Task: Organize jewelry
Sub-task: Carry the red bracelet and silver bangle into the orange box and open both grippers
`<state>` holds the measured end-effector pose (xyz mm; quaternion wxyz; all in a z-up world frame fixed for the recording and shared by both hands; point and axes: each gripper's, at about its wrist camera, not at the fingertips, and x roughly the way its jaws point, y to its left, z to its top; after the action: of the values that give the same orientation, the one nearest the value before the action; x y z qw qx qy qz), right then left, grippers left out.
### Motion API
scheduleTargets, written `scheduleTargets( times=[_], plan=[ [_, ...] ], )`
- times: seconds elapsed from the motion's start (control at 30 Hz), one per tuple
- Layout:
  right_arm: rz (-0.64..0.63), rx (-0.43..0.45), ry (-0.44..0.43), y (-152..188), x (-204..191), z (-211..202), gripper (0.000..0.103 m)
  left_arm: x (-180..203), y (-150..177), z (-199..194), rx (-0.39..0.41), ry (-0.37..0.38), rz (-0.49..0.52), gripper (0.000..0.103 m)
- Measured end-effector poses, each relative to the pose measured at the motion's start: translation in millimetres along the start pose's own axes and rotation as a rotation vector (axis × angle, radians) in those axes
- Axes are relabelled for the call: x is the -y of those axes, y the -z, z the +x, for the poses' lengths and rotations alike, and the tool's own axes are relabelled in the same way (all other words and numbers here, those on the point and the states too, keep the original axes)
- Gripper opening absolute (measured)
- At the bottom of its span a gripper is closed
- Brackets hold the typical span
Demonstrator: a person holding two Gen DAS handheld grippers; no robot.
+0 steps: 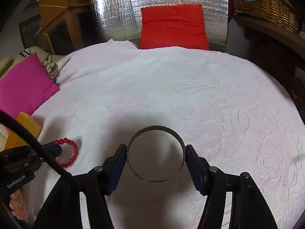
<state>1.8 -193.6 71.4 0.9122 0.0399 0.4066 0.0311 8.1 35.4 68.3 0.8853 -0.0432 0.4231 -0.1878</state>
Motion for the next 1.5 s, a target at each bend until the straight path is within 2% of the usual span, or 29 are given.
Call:
scheduleTargets(
  times=[0.33, 0.5, 0.8, 1.07, 1.27, 1.5],
  plan=[
    [0.029, 0.070, -0.054, -1.3, -25.3, -16.7, 0.065, -0.2, 7.2, -64.0, 0.122, 0.012, -0.071, 0.010],
    [0.051, 0.102, -0.090, 6.2, -44.8, -28.8, 0.065, -0.2, 16.5, -101.5, 0.180, -0.025, -0.076, 0.010],
    [0.038, 0.127, -0.171, 21.1, -97.2, -57.1, 0.065, -44.2, 47.3, -184.1, 0.264, -0.197, -0.137, 0.010],
    [-0.048, 0.132, -0.232, 26.4, -162.3, -84.2, 0.065, -76.9, 65.6, -245.5, 0.334, -0.319, -0.159, 0.010],
    [-0.110, 0.148, -0.279, 23.7, -210.9, -104.4, 0.065, -100.1, 77.2, -271.5, 0.362, -0.379, -0.189, 0.010],
    [-0.161, 0.137, -0.330, 23.1, -258.1, -112.8, 0.065, -125.7, 87.2, -284.5, 0.369, -0.447, -0.230, 0.010]
  ],
)
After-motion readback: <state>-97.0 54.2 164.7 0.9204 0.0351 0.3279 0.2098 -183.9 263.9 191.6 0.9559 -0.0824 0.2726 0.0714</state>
